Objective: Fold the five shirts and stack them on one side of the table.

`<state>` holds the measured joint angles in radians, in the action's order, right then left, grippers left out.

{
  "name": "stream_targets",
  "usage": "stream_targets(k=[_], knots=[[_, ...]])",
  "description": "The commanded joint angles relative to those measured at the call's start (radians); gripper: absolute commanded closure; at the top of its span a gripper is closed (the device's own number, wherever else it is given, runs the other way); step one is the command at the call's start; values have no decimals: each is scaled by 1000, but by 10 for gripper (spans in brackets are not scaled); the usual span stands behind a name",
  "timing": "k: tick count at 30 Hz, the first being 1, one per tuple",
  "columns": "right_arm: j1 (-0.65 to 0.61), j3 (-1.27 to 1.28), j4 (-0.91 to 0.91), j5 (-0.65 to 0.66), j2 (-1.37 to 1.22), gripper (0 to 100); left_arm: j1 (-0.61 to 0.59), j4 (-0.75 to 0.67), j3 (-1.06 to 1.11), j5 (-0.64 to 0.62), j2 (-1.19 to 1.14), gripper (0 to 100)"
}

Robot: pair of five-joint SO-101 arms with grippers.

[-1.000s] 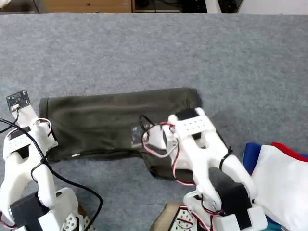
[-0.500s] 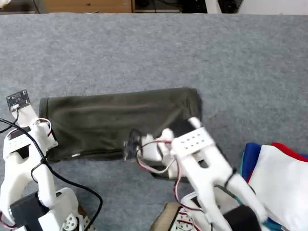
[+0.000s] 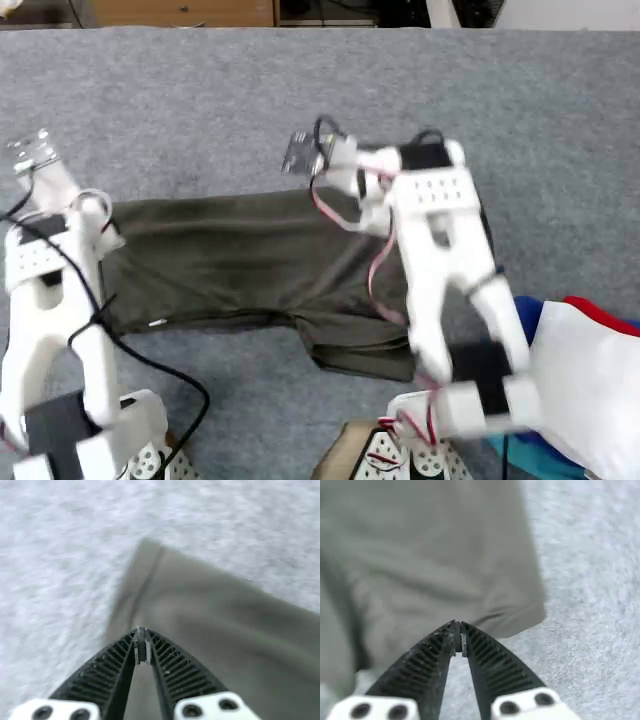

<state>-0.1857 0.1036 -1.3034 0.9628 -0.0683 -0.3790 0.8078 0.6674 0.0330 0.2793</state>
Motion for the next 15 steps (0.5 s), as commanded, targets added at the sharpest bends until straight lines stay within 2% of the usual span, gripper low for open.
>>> stream_targets(k=[1, 4, 9, 15], knots=[[54, -295, -15, -94, -199, 988, 43, 6, -130, -41, -102, 981], [59, -526, -121, -149, -341, 907, 41, 6, -213, -72, -214, 981], [44, -848, -261, -157, -561, 793, 41, 5, -311, -78, -348, 981], [50, -1135, -416, -155, -839, 752, 21, -97, -305, -112, -460, 981]])
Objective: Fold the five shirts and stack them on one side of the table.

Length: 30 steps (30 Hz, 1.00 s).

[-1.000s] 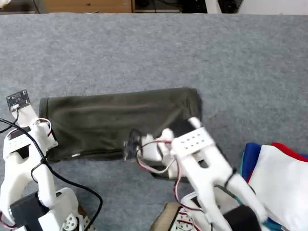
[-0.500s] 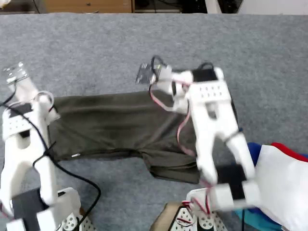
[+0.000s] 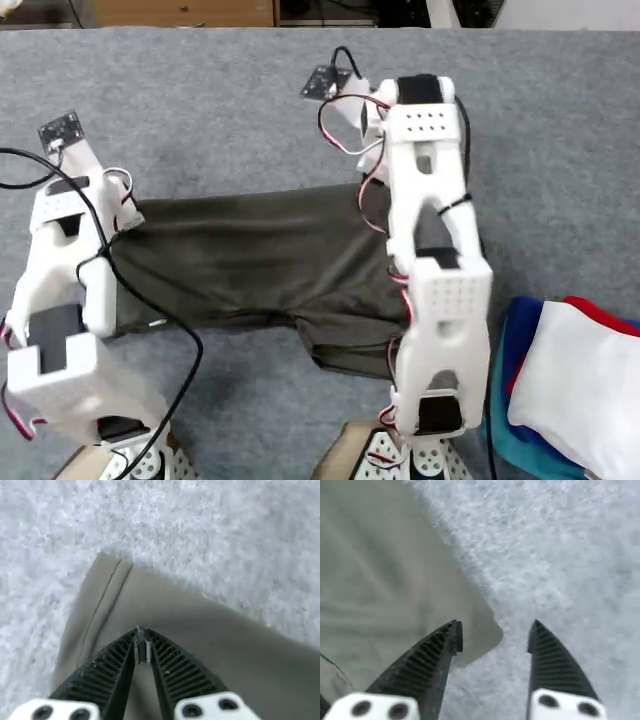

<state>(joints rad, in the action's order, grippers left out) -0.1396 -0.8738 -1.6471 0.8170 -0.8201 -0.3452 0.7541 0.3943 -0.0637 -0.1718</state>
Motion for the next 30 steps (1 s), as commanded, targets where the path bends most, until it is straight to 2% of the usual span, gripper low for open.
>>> stream_targets(k=[1, 6, 15, 22, 30], knots=[[10, -205, -100, -9, -127, 753, -21, -48, -35, -17, -8, 981], [61, -334, -135, -11, -246, 753, -35, -44, -57, -17, -8, 981], [93, -248, -133, 12, -328, 764, -35, -46, -61, -17, -10, 981], [93, -265, -127, 12, -332, 998, -35, -46, -63, -17, -10, 981], [97, -337, -55, 11, -332, 994, -35, -46, -63, -17, -10, 981]])
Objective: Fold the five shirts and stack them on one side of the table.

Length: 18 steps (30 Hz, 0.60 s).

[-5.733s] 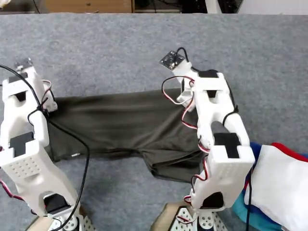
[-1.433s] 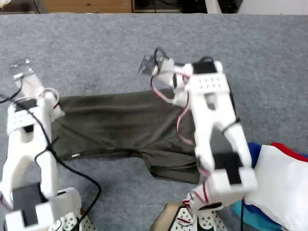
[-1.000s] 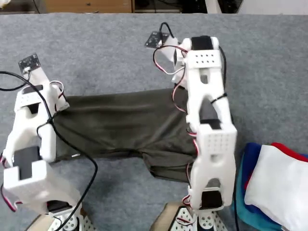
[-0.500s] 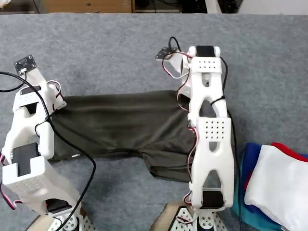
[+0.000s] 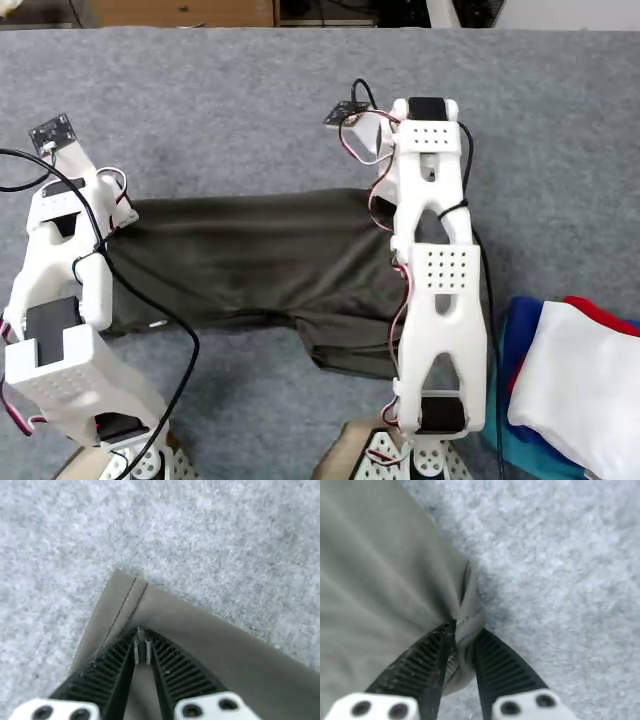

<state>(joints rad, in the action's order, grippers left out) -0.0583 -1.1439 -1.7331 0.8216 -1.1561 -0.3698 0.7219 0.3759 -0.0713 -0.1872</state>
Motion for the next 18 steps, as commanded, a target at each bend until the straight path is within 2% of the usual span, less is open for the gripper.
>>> stream_targets(k=[1, 7, 14, 16, 18], knots=[[13, -94, 35, 6, 4, 994, -11, -14, -44, -9, 5, 981], [-13, -214, 121, 0, 4, 994, -11, -14, -43, -8, 5, 981], [-25, -228, 233, 5, 4, 989, -11, -14, -44, -8, 5, 981], [-27, -229, 232, 5, 10, 966, -11, -14, -44, -8, 5, 981], [-27, -246, 206, 5, 16, 903, -11, -14, -44, -8, 5, 981]])
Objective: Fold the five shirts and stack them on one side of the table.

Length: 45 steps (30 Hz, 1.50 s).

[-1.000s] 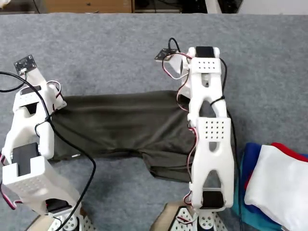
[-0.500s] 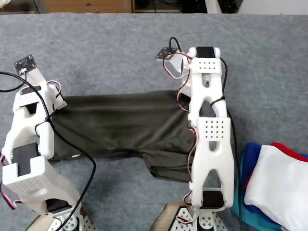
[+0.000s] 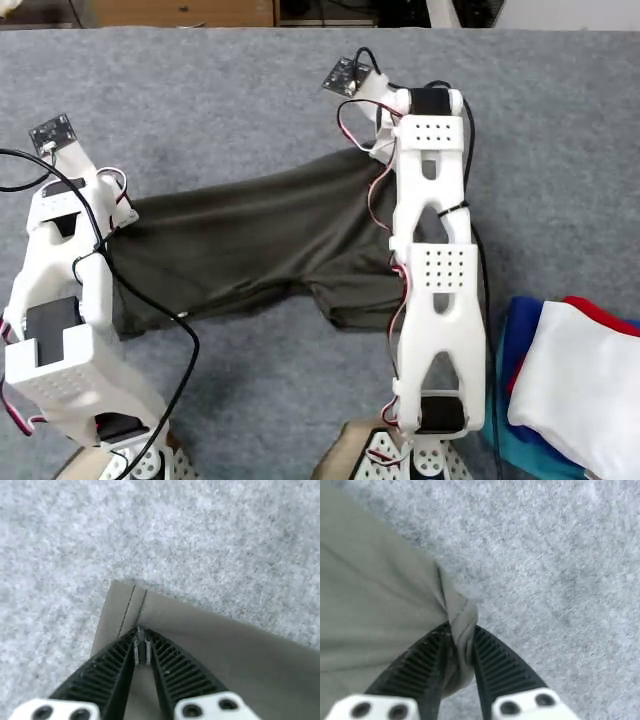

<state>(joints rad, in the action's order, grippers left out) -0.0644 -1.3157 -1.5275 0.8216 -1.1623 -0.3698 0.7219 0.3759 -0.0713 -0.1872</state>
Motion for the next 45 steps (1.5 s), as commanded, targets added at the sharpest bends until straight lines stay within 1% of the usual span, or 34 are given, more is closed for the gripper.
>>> stream_targets(k=[1, 4, 6, 10, 12, 13, 14, 17, 18, 19, 22, 26, 28, 30, 33, 36, 38, 41, 45], knots=[[-19, -90, -23, 6, 24, 867, -11, -14, -44, -8, 5, 981], [-19, -140, -101, 71, 30, 776, -11, -14, -46, -8, 5, 981], [-18, -197, -140, 80, 30, 732, -11, -14, -46, -8, 5, 981], [7, -352, -215, 75, 30, 717, -11, -14, -46, -8, 5, 981], [16, -355, -258, 75, 54, 720, -11, -14, -46, -9, 5, 981], [24, -331, -262, 74, 79, 740, -11, -14, -46, -9, 5, 981], [39, -311, -261, 66, 102, 781, -11, -14, -46, -11, 5, 981], [59, -231, -261, 35, 168, 991, -11, -14, -46, -11, 5, 981], [64, -196, -261, 32, 189, 995, -11, -14, -46, -11, 5, 981], [68, -147, -262, 32, 214, 965, -11, -14, -46, -11, 5, 981], [67, 56, -262, 32, 306, 997, -11, -14, -46, -11, 5, 981], [50, 421, -256, 46, 498, 995, -11, -15, -46, -9, 5, 981], [41, 619, -232, 75, 610, 994, -11, -15, -46, -9, 5, 981], [38, 829, -147, 91, 719, 994, -11, -15, -46, -9, 5, 981], [30, 1162, 52, 129, 862, 994, -11, -15, -46, -9, 5, 981], [-16, 1488, 267, 144, 978, 994, -11, -15, -46, -9, 5, 981], [-50, 1652, 397, 144, 1035, 994, -11, -15, -46, -9, 5, 981], [-90, 1793, 522, 144, 1070, 994, -11, -15, -46, -9, 5, 981], [-119, 1822, 548, 140, 1055, 994, -11, -15, -46, -9, 5, 981]])
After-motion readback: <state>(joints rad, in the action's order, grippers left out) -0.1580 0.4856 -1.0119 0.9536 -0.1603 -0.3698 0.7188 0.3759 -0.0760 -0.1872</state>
